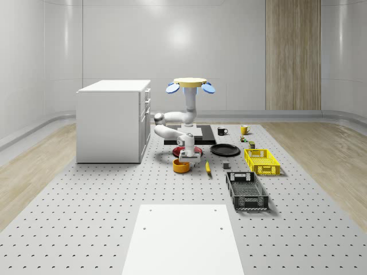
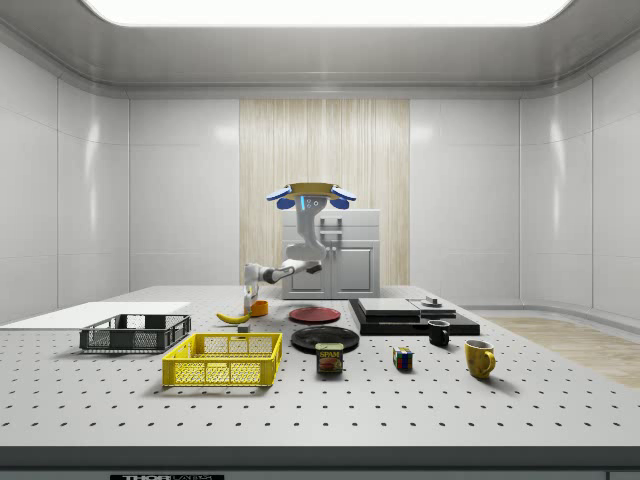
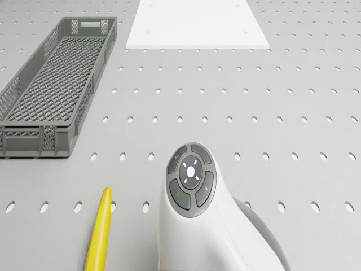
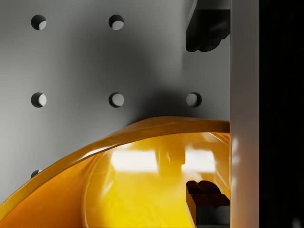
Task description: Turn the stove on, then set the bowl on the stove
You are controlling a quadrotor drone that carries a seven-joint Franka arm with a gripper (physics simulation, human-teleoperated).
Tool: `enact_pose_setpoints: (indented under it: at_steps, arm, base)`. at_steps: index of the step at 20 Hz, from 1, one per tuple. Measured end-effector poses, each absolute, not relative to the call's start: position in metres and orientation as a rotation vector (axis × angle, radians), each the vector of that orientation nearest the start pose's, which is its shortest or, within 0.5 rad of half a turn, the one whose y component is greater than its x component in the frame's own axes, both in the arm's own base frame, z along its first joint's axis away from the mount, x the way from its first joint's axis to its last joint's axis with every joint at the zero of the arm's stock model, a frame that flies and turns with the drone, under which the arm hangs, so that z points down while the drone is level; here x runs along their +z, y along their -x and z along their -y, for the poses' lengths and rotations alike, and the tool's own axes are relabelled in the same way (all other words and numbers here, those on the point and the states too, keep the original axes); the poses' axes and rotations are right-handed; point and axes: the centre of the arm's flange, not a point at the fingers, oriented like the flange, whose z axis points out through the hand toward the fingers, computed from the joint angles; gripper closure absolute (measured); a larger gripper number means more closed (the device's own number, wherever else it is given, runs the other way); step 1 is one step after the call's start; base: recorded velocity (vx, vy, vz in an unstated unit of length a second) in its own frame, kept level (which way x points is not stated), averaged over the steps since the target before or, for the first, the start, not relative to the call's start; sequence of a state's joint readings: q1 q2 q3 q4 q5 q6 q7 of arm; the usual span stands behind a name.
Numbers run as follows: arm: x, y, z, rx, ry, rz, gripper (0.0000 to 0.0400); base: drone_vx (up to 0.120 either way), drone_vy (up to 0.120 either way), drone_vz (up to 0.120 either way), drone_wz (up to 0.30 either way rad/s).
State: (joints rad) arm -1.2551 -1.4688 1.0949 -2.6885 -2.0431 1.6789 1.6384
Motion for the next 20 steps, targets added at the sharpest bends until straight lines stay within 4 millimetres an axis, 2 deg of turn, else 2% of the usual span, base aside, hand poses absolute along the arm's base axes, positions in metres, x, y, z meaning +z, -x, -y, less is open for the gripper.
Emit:
enact_pose_setpoints:
  at_steps: [8,10,11,13,16,20]
  arm:
    - [0.5888,-0.3347,-0.0186,0.786,-0.001,0.002,0.0000]
    - [0.5888,-0.3347,-0.0191,0.786,-0.001,0.002,0.0118]
    - [0.5888,-0.3347,-0.0193,0.786,-0.001,0.002,0.0158]
    - [0.5888,-0.3347,-0.0196,0.786,-0.001,0.002,0.0214]
    - [0.5888,-0.3347,-0.0198,0.786,-0.001,0.002,0.0259]
    - [0.5888,-0.3347,-0.0199,0.786,-0.001,0.002,0.0285]
  base:
    - [0.000,0.000,0.000,0.000]
    - [0.000,0.000,0.000,0.000]
    - [0.000,0.000,0.000,0.000]
    - [0.000,0.000,0.000,0.000]
    - [0.000,0.000,0.000,0.000]
    - [0.000,0.000,0.000,0.000]
